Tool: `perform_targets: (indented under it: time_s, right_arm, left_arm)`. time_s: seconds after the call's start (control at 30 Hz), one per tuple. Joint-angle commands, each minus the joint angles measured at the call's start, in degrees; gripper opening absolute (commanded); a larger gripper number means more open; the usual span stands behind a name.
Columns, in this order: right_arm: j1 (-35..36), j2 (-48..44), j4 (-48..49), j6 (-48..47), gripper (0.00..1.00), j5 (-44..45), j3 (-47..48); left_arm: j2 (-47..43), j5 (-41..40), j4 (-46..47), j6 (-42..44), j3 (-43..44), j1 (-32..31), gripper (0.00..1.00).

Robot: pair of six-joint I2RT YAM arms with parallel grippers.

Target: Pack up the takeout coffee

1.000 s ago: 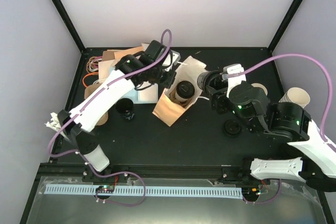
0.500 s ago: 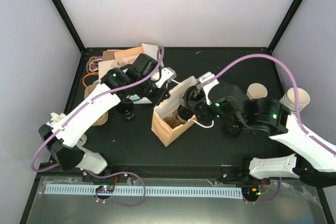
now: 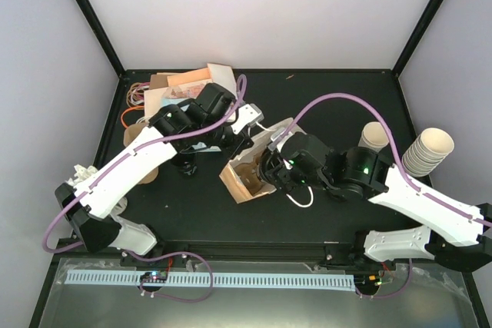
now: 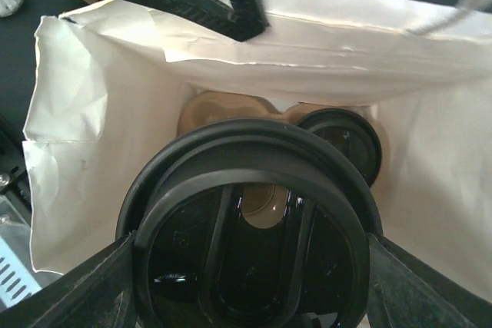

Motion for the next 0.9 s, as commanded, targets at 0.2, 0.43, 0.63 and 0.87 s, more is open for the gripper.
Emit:
perform_targets:
  time_s: [0.2, 0.43, 0.63, 0.87]
  right_arm:
    - [-0.10, -0.91, 5.91, 4.05, 0.68, 1.25, -4.38]
    - [-0.19, -2.35, 9.44, 7.72, 0.66, 4.30, -7.17]
    - [1.09, -5.13, 18.19, 3.25, 0.62, 5.07, -16.19]
    - [3.06, -5.36, 18.82, 5.40, 0.62, 5.99, -20.95]
  left_arm:
    - [-2.90, -5.23, 6.39, 3.46, -4.02, -5.42, 0.02]
    - [-5.65, -4.80, 9.29, 3.68, -5.61, -6.30, 0.01]
    - [-7.21, -5.22, 12.15, 3.74, -7.70, -6.39, 0.02]
    - [-7.57, -6.36, 12.38, 3.74, -7.65, -6.56, 0.02]
